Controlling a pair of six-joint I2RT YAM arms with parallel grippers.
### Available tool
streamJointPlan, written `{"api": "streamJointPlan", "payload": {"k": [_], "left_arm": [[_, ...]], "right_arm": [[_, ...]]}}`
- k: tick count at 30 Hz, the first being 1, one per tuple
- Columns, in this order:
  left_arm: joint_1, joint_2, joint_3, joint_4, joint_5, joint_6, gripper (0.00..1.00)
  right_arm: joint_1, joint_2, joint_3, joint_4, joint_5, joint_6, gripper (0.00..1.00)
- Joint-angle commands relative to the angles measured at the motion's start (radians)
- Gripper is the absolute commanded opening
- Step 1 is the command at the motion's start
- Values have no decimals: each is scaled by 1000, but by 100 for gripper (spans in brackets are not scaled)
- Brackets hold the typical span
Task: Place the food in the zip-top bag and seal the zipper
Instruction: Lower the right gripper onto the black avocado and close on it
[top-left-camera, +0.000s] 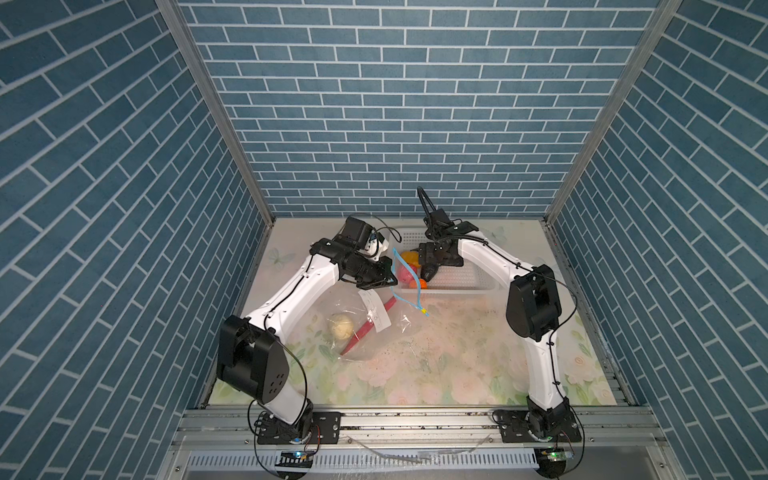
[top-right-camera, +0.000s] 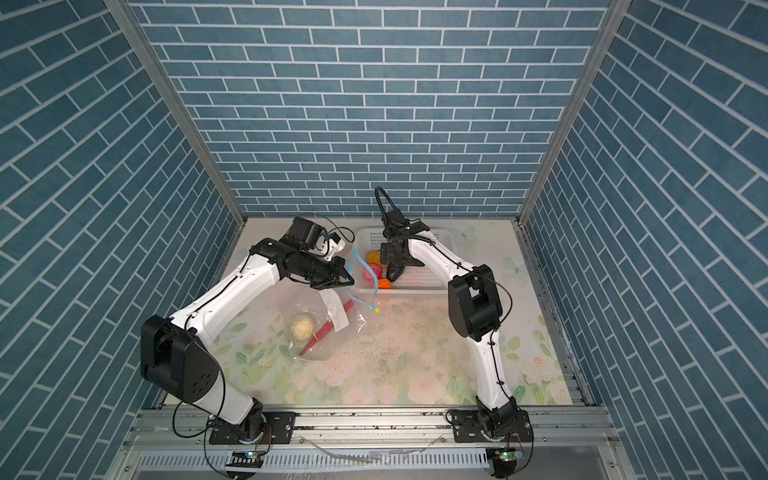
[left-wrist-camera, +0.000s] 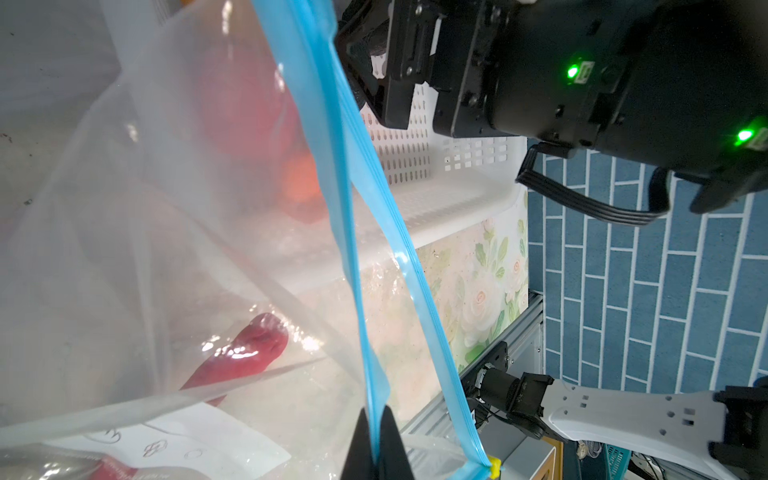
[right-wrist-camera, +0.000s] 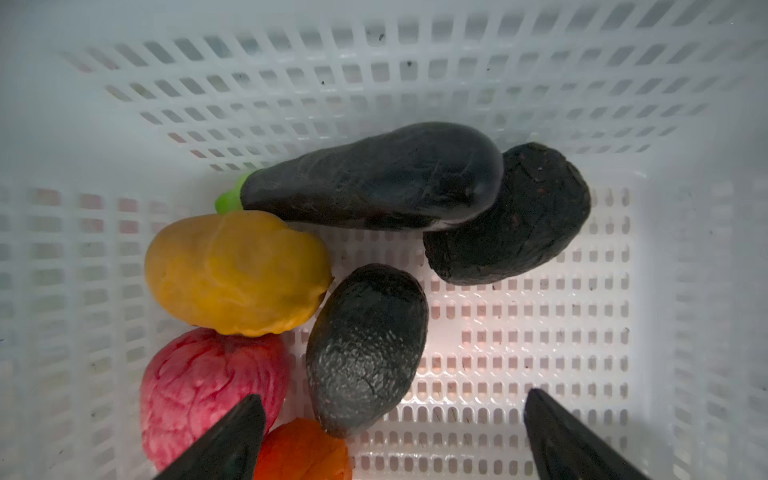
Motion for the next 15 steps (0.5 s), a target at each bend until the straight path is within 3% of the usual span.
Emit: {"api": "streamJointPlan", "payload": {"k": [1,15], "left_arm": [[7,-4,-24,8,-10,18,0],[6,1,-31,8,-15,18,0]], "right_arm": [[-11,41,34,-16,16,32,96],[-30,90,22,31,-24,54,80]]}}
